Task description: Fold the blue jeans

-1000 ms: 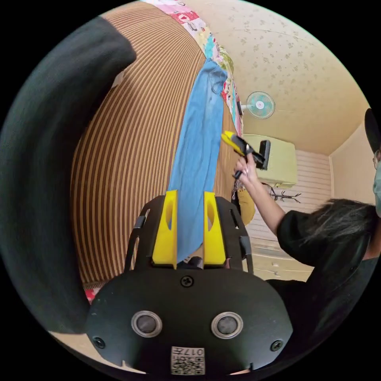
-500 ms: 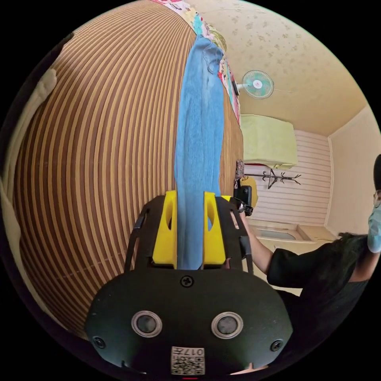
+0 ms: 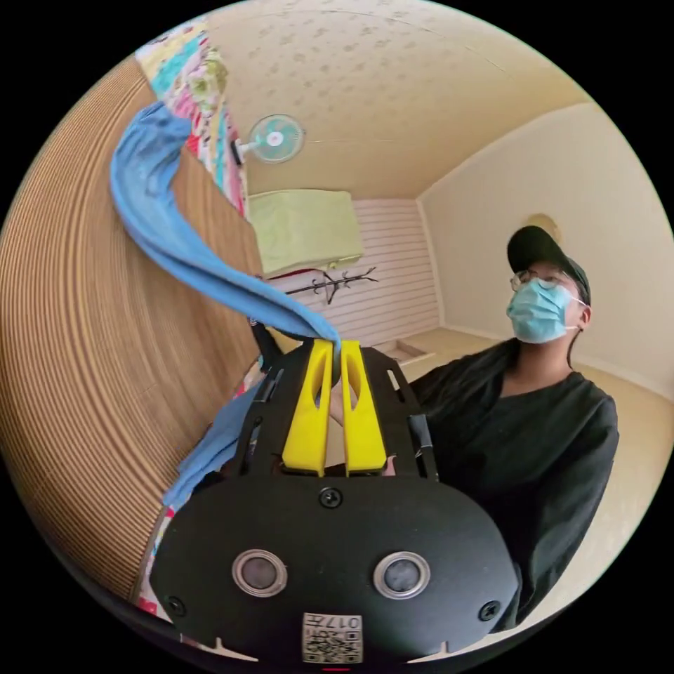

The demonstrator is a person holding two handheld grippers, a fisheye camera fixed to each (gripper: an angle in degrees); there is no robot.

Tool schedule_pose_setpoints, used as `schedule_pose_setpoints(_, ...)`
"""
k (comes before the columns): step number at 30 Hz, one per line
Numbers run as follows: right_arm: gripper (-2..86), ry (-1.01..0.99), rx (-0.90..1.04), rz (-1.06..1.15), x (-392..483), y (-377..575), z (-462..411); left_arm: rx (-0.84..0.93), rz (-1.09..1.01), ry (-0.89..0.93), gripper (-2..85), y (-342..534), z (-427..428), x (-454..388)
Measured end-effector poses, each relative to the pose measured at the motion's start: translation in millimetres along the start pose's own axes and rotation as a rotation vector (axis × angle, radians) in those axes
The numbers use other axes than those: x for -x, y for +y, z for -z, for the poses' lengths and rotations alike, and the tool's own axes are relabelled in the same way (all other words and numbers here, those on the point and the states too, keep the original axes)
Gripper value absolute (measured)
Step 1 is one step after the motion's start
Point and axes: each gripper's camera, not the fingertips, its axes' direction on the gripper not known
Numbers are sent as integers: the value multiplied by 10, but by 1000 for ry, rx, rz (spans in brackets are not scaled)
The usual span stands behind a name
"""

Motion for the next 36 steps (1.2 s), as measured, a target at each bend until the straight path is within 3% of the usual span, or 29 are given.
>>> schedule_pose_setpoints(5, 18, -66, 16, 426, 1843, -325, -312, -10, -334, 80, -5, -150, -319, -1749)
schedule_pose_setpoints(9, 17, -41, 37, 592, 2713, -743, -454, -43, -522, 27, -5, -491, -500, -2671)
schedule_pose_setpoints(13, 17, 114, 41, 683, 3203, -1186, -590, -121, -627, -89, -5, -913, -687, -3209)
schedule_pose_setpoints(22, 16, 474, 47, 342, 1838, -2111, -767, -157, -353, -295, -5, -1972, -717, -2180)
schedule_pose_setpoints(27, 17, 686, 215, 243, 1116, -1837, -1285, -104, -266, -486, -4, -2084, -637, -1481)
schedule_pose_setpoints(30, 19, 648, 262, 128, 620, -1165, -1429, -52, -194, -532, -2, -1617, -651, -946)
schedule_pose_setpoints(36, 36, 496, 391, -382, -441, 676, -1495, 16, 291, -478, 15, 119, -712, 399)
